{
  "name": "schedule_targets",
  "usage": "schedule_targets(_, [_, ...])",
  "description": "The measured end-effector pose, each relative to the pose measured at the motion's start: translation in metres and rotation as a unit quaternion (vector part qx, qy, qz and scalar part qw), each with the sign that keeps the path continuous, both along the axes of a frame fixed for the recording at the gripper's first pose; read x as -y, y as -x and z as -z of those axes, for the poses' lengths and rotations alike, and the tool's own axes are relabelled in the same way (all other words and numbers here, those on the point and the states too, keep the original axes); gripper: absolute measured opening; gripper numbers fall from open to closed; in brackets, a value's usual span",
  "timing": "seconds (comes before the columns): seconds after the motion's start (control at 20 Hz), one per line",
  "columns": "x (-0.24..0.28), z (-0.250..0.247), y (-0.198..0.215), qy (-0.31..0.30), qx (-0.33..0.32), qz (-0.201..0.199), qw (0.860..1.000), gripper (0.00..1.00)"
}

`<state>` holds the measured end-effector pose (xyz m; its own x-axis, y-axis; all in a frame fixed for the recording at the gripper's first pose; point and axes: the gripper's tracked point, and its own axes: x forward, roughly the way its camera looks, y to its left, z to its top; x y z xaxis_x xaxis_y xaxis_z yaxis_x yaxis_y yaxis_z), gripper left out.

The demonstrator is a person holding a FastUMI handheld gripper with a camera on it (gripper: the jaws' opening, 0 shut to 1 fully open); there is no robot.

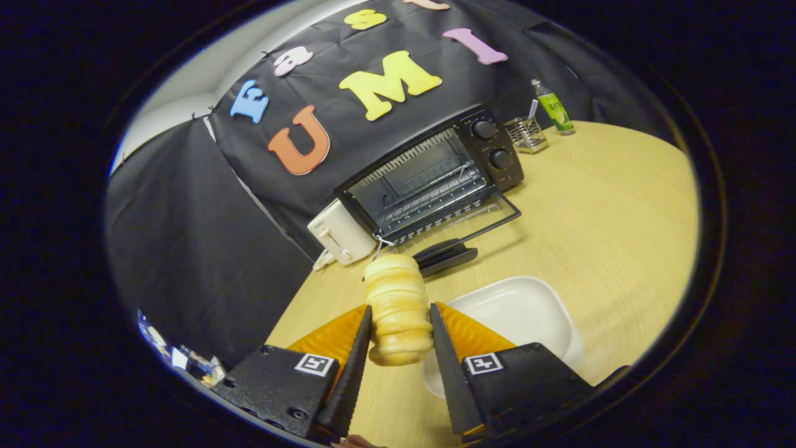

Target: Open the toaster oven, put the food inside, and close the toaster oven door.

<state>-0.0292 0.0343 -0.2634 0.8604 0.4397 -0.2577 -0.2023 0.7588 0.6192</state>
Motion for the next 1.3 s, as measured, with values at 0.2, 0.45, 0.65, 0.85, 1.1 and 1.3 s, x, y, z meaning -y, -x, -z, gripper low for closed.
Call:
schedule_targets(0.2, [0.003,-0.008,-0.021,0.006,0.005,0.004,1.0,0.63])
schedule_targets(0.45, [0.004,-0.027,-0.051,0.014,0.03,0.01,0.999,0.63])
schedule_targets(0.65, [0.002,-0.042,-0.077,0.026,0.058,0.009,0.998,0.63])
schedule_targets(0.85, [-0.004,-0.057,-0.109,0.009,0.079,-0.001,0.997,0.63])
schedule_targets(1.1, [-0.004,-0.064,-0.159,0.013,0.081,0.006,0.997,0.63])
schedule_targets(1.3, [0.005,-0.07,-0.2,0.021,0.076,0.021,0.997,0.63])
